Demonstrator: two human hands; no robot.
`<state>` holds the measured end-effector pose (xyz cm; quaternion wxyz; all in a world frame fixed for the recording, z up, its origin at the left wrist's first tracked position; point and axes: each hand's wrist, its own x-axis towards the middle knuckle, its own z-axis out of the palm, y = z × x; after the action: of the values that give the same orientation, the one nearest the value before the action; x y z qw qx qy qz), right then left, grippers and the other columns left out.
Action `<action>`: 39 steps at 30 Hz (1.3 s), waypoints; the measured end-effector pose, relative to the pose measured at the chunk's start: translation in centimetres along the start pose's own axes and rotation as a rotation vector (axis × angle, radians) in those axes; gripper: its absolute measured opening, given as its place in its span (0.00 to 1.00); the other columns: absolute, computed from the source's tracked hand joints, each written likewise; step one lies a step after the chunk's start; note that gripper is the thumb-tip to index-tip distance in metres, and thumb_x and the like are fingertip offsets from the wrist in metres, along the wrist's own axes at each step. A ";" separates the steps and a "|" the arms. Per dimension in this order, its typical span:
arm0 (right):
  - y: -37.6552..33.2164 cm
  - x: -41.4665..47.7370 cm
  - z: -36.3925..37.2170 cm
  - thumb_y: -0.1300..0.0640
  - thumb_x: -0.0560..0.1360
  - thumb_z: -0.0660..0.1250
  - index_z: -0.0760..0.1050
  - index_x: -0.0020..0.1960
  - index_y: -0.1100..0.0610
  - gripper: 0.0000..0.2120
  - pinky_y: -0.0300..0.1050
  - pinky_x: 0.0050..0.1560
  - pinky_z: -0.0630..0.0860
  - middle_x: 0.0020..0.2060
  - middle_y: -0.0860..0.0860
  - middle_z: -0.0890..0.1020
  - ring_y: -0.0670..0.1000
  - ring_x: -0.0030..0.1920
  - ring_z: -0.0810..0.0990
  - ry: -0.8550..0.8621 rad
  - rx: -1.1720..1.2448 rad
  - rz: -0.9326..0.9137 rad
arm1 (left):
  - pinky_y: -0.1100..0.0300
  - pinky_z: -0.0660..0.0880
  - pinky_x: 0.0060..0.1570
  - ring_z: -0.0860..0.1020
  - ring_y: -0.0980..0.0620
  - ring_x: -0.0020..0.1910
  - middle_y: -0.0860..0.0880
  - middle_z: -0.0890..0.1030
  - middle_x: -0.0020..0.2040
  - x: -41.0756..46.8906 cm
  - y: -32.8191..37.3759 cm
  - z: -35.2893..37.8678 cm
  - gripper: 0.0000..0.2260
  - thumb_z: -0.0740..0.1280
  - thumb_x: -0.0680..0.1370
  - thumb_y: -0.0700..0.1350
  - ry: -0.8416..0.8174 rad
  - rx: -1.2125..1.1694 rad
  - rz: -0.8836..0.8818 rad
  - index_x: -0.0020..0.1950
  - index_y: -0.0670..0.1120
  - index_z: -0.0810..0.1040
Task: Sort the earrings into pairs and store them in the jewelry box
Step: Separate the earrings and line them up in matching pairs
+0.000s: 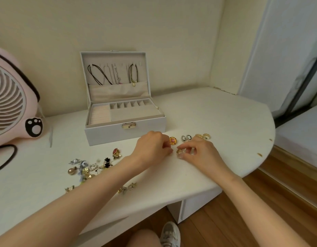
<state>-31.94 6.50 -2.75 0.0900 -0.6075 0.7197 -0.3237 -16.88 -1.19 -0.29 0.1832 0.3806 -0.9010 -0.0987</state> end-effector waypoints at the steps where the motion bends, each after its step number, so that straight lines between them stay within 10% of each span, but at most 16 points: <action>1: -0.1 0.1 0.1 0.50 0.70 0.72 0.81 0.52 0.47 0.11 0.37 0.38 0.64 0.40 0.44 0.74 0.39 0.37 0.70 0.004 -0.014 0.007 | 0.58 0.69 0.40 0.75 0.48 0.47 0.49 0.81 0.44 0.0 0.0 0.0 0.05 0.67 0.74 0.48 0.001 0.001 0.003 0.44 0.48 0.80; 39: -7.6 -0.6 3.3 0.60 0.73 0.69 0.82 0.48 0.52 0.07 0.31 0.41 0.65 0.39 0.42 0.77 0.35 0.37 0.72 -0.005 0.166 -0.232 | 0.60 0.74 0.44 0.75 0.55 0.43 0.55 0.77 0.43 -7.2 -10.8 -7.3 0.04 0.66 0.76 0.43 0.075 0.037 -0.160 0.49 0.50 0.77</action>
<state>-23.87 5.51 -1.12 0.1037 -0.6778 0.6152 -0.3891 -2.22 -3.72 1.14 0.2011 0.4581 -0.8619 -0.0819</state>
